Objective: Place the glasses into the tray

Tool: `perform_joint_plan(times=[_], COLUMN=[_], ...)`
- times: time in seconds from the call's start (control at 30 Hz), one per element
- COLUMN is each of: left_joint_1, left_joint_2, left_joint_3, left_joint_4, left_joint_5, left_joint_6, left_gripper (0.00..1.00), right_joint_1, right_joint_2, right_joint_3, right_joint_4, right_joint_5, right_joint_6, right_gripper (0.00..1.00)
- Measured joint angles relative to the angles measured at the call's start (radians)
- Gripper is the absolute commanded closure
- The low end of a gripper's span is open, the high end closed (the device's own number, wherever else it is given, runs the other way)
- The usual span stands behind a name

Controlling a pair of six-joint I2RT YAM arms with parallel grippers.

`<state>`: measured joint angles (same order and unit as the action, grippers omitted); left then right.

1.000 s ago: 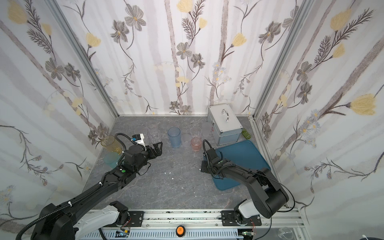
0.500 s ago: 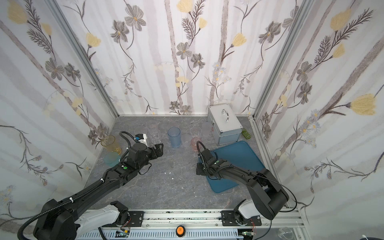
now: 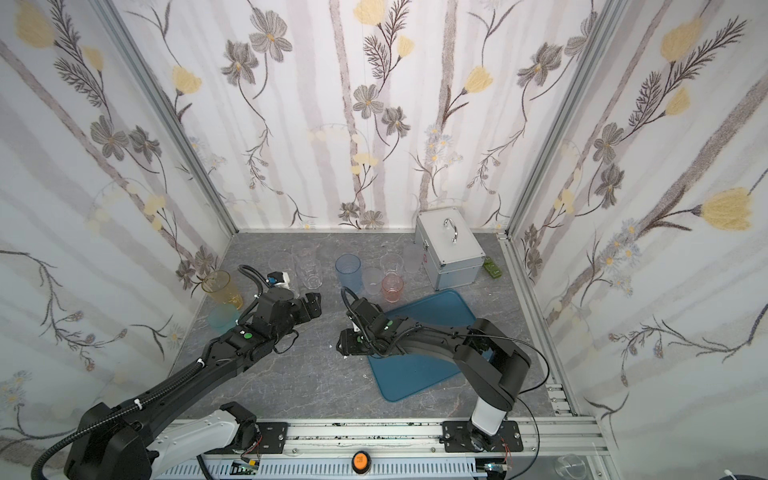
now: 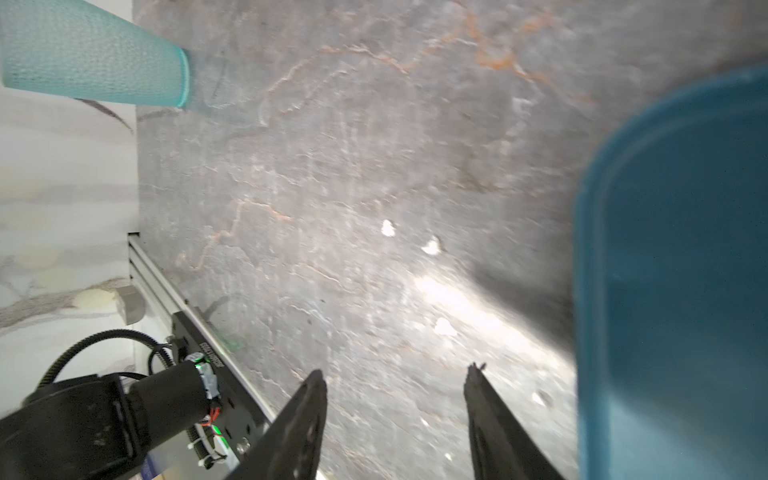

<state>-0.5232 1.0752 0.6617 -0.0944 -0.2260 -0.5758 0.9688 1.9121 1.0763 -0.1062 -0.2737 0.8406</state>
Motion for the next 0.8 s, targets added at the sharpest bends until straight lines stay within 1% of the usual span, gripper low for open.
perform_joint_plan(times=[0.1, 0.2, 0.33, 0.43, 0.5, 0.6, 0.67, 0.73, 0.8], left_joint_1=[0.012, 0.026, 0.026, -0.012, -0.057, -0.115, -0.123, -0.123, -0.124], left_joint_2=[-0.002, -0.015, -0.032, -0.012, 0.021, 0.068, 0.084, 0.089, 0.079], left_joint_3=[0.013, 0.021, 0.015, 0.011, 0.016, 0.032, 0.032, 0.032, 0.026], left_joint_4=[-0.021, -0.045, -0.06, -0.066, -0.068, -0.059, -0.047, -0.041, -0.027], left_joint_5=[0.001, 0.003, 0.018, 0.023, 0.025, 0.027, 0.031, 0.026, 0.019], left_joint_6=[0.0, 0.0, -0.003, -0.02, -0.03, -0.038, -0.049, -0.057, -0.063], left_gripper=[0.04, 0.06, 0.07, 0.07, 0.06, 0.06, 0.06, 0.06, 0.05], right_joint_1=[-0.003, -0.03, -0.132, -0.242, -0.259, -0.236, -0.193, -0.145, -0.084], right_joint_2=[0.04, 0.008, -0.132, -0.243, -0.28, -0.288, -0.266, -0.229, -0.16], right_joint_3=[0.089, 0.089, -0.06, -0.184, -0.213, -0.226, -0.229, -0.222, -0.194], right_joint_4=[0.032, 0.068, 0.053, -0.016, -0.081, -0.14, -0.163, -0.165, -0.159], right_joint_5=[-0.042, -0.076, -0.084, -0.003, 0.035, 0.083, 0.094, 0.1, 0.096], right_joint_6=[0.014, 0.013, -0.017, -0.06, -0.096, -0.135, -0.142, -0.143, -0.142], right_gripper=[0.44, 0.44, 0.43, 0.43, 0.43, 0.46, 0.48, 0.53, 0.6])
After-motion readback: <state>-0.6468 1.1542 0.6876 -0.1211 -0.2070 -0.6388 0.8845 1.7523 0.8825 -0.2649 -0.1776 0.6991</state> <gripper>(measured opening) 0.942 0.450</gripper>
